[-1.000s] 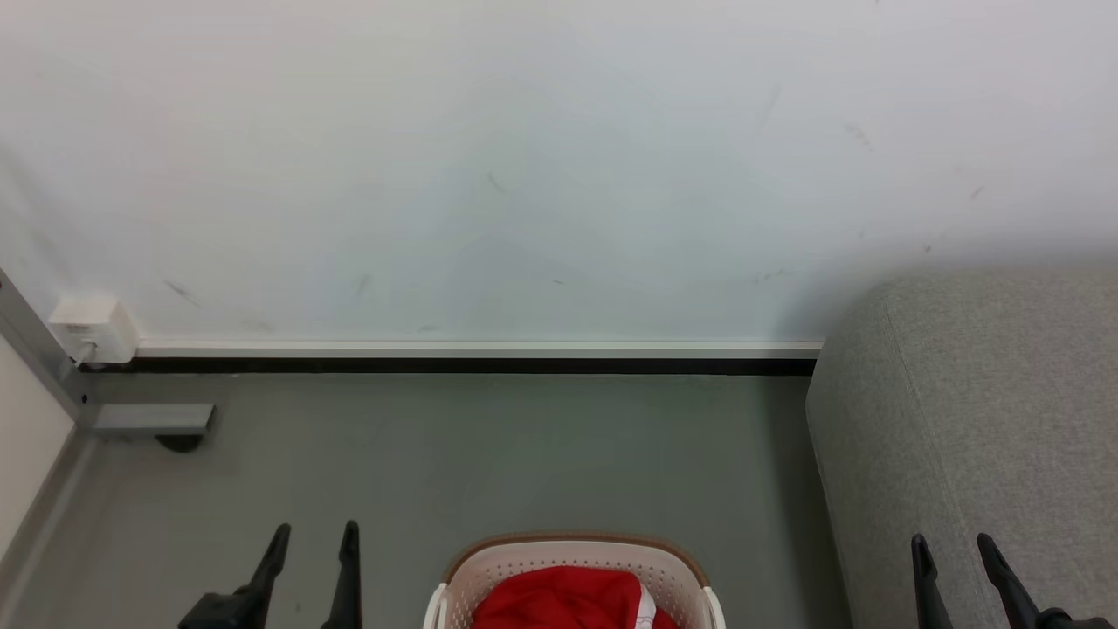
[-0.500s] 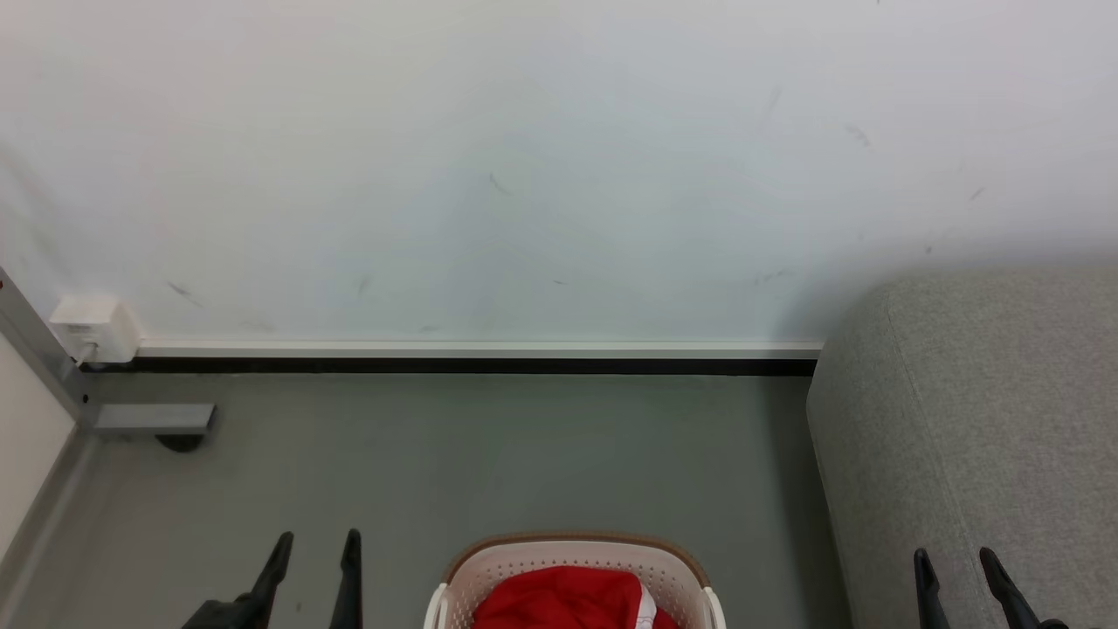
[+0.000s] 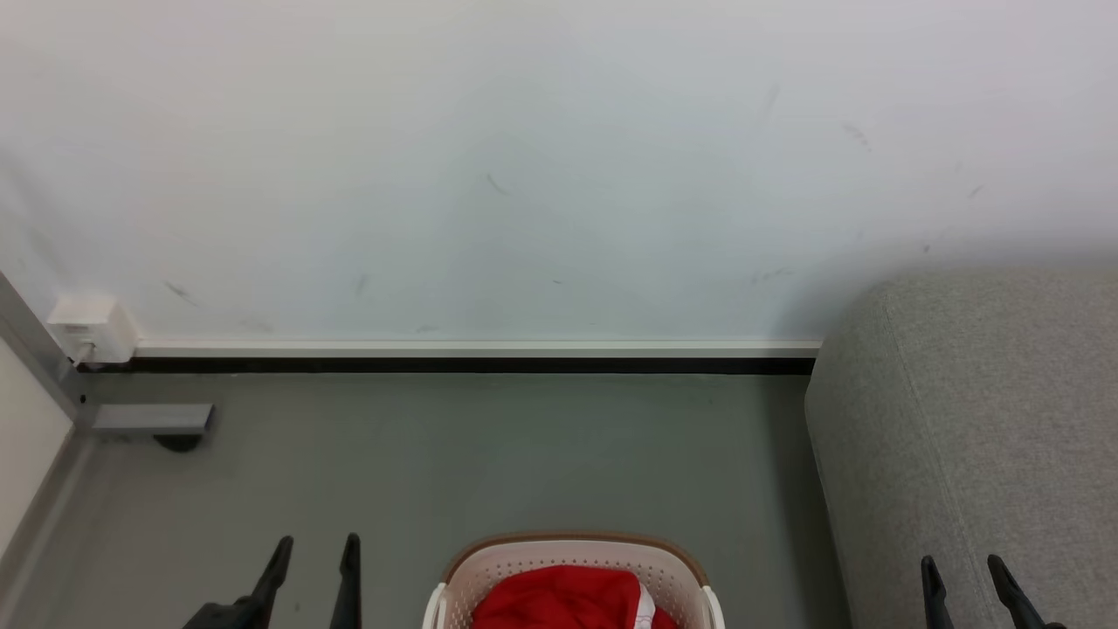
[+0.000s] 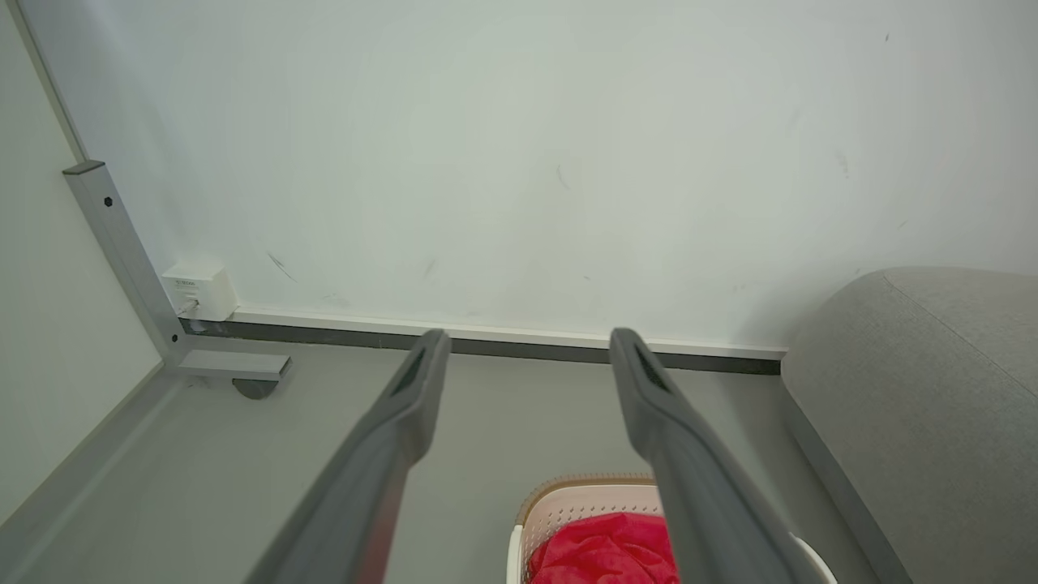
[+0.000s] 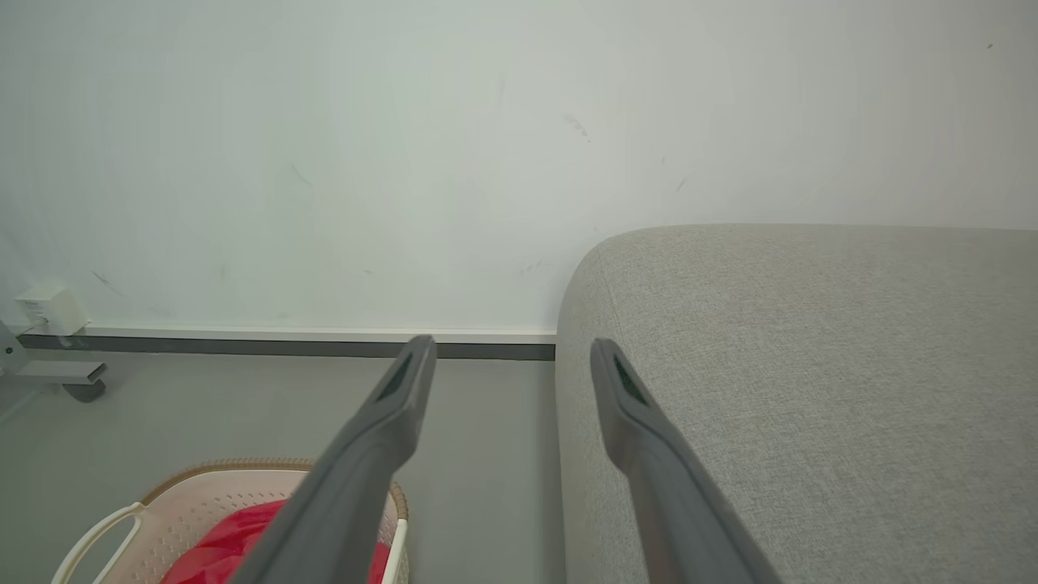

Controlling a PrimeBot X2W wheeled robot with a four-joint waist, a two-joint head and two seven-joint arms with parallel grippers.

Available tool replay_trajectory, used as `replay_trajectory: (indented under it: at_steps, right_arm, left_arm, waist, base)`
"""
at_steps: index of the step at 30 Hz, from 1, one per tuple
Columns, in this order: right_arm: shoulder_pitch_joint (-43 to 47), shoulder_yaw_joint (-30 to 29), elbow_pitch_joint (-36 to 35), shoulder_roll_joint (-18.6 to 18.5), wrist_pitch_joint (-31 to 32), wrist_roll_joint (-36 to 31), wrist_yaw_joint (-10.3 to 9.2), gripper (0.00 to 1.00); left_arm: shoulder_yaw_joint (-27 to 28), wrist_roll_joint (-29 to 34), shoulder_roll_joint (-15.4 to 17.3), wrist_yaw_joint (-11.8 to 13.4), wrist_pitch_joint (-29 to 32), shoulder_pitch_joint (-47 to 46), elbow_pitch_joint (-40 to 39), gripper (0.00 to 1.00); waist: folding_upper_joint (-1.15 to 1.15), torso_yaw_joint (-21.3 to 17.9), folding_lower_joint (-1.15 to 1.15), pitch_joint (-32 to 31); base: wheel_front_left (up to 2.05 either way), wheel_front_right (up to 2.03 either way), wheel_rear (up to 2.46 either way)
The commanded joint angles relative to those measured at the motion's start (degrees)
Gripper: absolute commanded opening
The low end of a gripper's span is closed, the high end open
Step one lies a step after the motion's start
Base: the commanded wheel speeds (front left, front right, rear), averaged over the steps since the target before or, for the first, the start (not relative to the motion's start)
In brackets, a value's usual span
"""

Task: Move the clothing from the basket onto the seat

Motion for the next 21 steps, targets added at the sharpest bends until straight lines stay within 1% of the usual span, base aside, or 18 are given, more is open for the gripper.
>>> replay_trajectory:
  at_steps: [1, 9, 21]
  right_arm:
    - [-0.27, -0.26, 0.28, -0.18, -0.19, -0.41, 0.17, 1.00]
    - [-0.37, -0.12, 0.29, 0.02, -0.19, -0.20, 0.17, 1.00]
    - [-0.09, 0.23, 0.19, 0.05, -0.19, 0.08, 0.17, 1.00]
  left_arm:
    - [0.06, 1.02, 0.14, -0.05, -0.04, -0.09, 0.20, 1.00]
    - [-0.01, 0.89, 0.10, -0.24, -0.04, -0.19, 0.48, 1.00]
    - [-0.40, 0.15, 0.09, 0.23, -0.04, -0.07, 0.57, 1.00]
  waist:
    - [0.00, 0.01, 0.00, 0.10]
    - [0.00, -0.05, 0.00, 0.14]
    - [0.00, -0.19, 0.00, 0.25]
  base:
    - [0.00, 0.00, 0.00]
    - [0.00, 0.00, 0.00]
    - [0.00, 0.00, 0.00]
